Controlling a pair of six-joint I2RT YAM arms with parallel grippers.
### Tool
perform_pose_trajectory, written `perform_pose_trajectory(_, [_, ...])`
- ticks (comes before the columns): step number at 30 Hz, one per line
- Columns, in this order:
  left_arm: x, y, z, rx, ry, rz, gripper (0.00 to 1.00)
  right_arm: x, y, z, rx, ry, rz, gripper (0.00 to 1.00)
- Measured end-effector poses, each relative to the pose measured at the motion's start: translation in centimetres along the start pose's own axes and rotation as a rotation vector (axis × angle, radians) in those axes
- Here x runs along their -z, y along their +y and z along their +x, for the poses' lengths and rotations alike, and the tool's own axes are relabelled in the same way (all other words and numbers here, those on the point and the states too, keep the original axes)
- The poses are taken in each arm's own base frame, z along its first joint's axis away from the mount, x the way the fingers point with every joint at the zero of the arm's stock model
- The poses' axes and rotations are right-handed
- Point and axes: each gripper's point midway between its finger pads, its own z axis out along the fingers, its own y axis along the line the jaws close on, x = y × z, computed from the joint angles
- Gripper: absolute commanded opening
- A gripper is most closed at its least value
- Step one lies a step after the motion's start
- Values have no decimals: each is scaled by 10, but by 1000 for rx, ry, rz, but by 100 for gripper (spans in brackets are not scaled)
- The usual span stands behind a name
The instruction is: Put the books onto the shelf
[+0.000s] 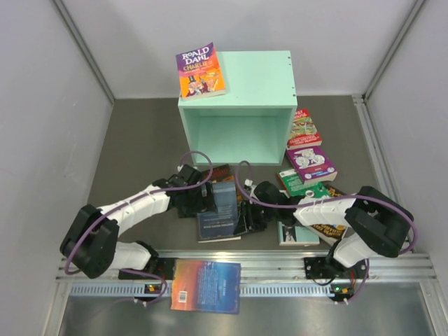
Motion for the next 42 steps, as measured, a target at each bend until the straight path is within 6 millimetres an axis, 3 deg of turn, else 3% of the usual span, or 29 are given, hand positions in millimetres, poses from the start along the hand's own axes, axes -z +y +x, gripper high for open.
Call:
perform_pose_trajectory(13, [-1, -4, 3, 45, -6, 47, 95, -16, 12, -16, -115, -51, -55, 49])
perform_pose_trajectory(16, [-1, -2, 1, 49, -14, 42, 95, -18, 17, -17, -127, -43, -77, 63])
perform_pose_trajectory(17, [-1, -1, 1, 50, -17, 40, 95, -19, 19, -17, -133, -39, -87, 83])
perform_pose_trajectory(20, [-1, -1, 0, 50, -22, 41, 95, -17, 30, -20, -134, -34, -119, 100])
perform_pose_trajectory(23, [-1, -1, 0, 51, -23, 41, 95, -16, 31, -22, -124, -38, -95, 100])
perform_pose_trajectory(42, [3, -7, 13, 60, 34, 83, 94, -3, -9, -71, -97, -265, 228, 100])
